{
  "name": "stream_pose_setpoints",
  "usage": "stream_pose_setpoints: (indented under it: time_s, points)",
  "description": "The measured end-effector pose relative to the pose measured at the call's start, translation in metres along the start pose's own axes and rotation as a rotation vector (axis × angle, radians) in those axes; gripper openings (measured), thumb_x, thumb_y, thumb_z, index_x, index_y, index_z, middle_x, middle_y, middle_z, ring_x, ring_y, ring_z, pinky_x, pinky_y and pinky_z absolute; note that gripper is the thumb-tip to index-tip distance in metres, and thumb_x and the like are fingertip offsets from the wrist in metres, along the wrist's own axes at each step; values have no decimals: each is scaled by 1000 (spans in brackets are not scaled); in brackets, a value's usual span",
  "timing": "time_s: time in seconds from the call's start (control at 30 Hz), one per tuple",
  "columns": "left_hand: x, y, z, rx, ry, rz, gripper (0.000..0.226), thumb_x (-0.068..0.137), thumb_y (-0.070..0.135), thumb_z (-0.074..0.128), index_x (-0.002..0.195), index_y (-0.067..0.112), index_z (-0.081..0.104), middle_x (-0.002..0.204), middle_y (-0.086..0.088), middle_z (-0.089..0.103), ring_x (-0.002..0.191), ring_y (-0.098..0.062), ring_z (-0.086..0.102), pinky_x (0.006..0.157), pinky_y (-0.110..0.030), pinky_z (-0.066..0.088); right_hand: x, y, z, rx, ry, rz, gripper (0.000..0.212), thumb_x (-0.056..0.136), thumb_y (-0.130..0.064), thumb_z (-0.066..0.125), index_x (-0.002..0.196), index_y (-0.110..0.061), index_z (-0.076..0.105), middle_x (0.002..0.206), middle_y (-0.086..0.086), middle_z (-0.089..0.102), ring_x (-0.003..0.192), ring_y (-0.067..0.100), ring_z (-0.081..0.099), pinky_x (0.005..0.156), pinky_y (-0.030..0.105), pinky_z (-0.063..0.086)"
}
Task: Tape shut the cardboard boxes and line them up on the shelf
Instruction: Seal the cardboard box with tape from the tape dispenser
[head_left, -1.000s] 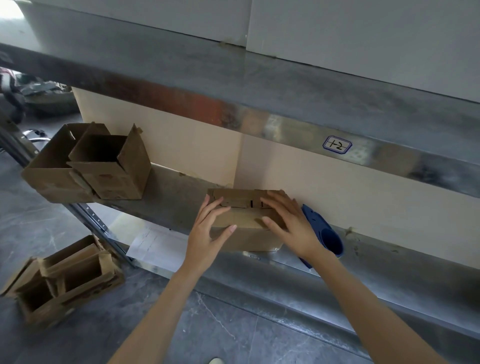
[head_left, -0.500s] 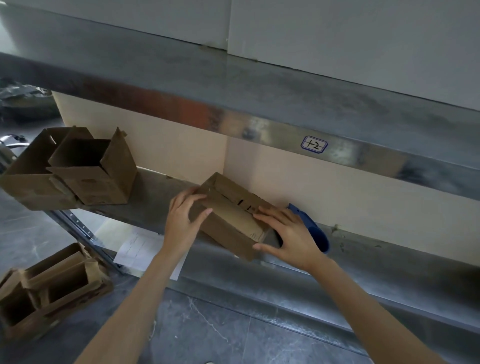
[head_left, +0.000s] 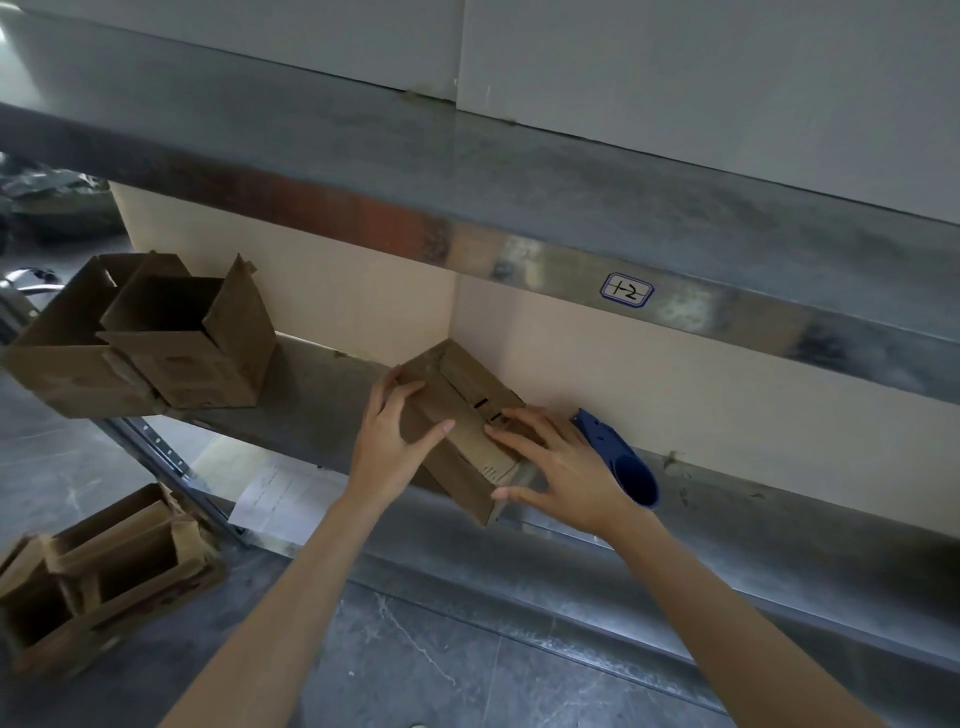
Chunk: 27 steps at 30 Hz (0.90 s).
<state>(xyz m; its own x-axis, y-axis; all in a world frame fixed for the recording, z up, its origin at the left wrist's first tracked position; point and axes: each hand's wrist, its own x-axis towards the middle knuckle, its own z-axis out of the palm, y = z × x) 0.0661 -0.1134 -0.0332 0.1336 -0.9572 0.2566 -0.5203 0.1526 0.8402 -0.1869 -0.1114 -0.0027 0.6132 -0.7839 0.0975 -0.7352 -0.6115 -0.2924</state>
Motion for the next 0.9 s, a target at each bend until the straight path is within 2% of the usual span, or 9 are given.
stream_pose_setpoints:
  time_s: [0.13, 0.27, 0.37, 0.43, 0.5, 0.57, 0.67, 0.8, 0.9]
  points:
    - [3, -1, -1, -6, -19, 0, 51, 80, 52, 75, 124, 46, 50, 150, 22, 30, 128, 12, 31, 93, -13, 31, 1, -2, 3, 4, 0, 14, 75, 86, -74, 43, 151, -46, 18, 159, -10, 18, 147, 17, 11, 115, 40, 24]
    - [5, -1, -1, 3, -26, -1, 54, 79, 52, 76, 127, 39, 53, 153, 18, 28, 136, 4, 30, 98, -16, 29, 0, -6, -1, 26, 32, 13, 76, 83, -72, 50, 150, -43, 27, 157, -11, 24, 144, 15, 18, 112, 43, 34]
    - [3, 2, -4, 30, -11, 23, 58, 79, 51, 76, 130, 32, 54, 152, 13, 31, 137, 0, 31, 101, -17, 30, -5, -2, -11, 198, 105, 72, 82, 81, -70, 57, 150, -47, 19, 154, -15, 28, 139, 8, 28, 104, 32, 40]
    - [-2, 6, -7, 69, -3, 34, 60, 81, 52, 73, 133, 30, 52, 148, 11, 36, 129, 2, 36, 100, -23, 39, -12, 8, -15, 209, 214, 139, 73, 87, -66, 53, 149, -46, 22, 148, -12, 37, 133, 9, 37, 99, 29, 42]
    - [-6, 9, -11, 180, 19, 42, 60, 85, 53, 69, 136, 26, 51, 146, 6, 42, 125, -5, 44, 101, -38, 47, -22, 21, -16, 146, 272, 238, 61, 95, -55, 49, 149, -41, 25, 139, -5, 46, 123, 16, 43, 93, 35, 47]
    - [-7, 13, -14, 355, 42, 48, 62, 88, 56, 63, 138, 22, 52, 144, -1, 47, 126, -19, 51, 104, -50, 42, -31, 32, -15, 45, 239, 392, 60, 99, -44, 48, 151, -38, 20, 129, 3, 50, 112, 23, 48, 81, 39, 51]
    - [-10, 18, -16, 509, 55, 63, 64, 89, 60, 56, 139, 19, 54, 140, -5, 55, 125, -25, 54, 103, -46, 39, -44, 44, -4, -151, 72, 580, 65, 100, -46, 43, 154, -39, 6, 119, 10, 53, 99, 28, 54, 66, 36, 50]
    - [-16, 21, -13, 618, 55, 99, 62, 91, 58, 55, 139, 18, 54, 134, -5, 59, 121, -25, 56, 96, -41, 41, -51, 52, 12, -14, -96, 706, 75, 98, -51, 45, 154, -38, -3, 115, 10, 58, 91, 28, 62, 59, 29, 45]
    - [-20, 22, -12, 650, 40, 112, 63, 91, 60, 52, 139, 18, 54, 132, -4, 60, 120, -24, 55, 96, -40, 42, -50, 52, 18, 155, -120, 747, 80, 98, -37, 52, 154, -35, -5, 78, 1, 58, 58, 17, 56, 43, 24, 40]
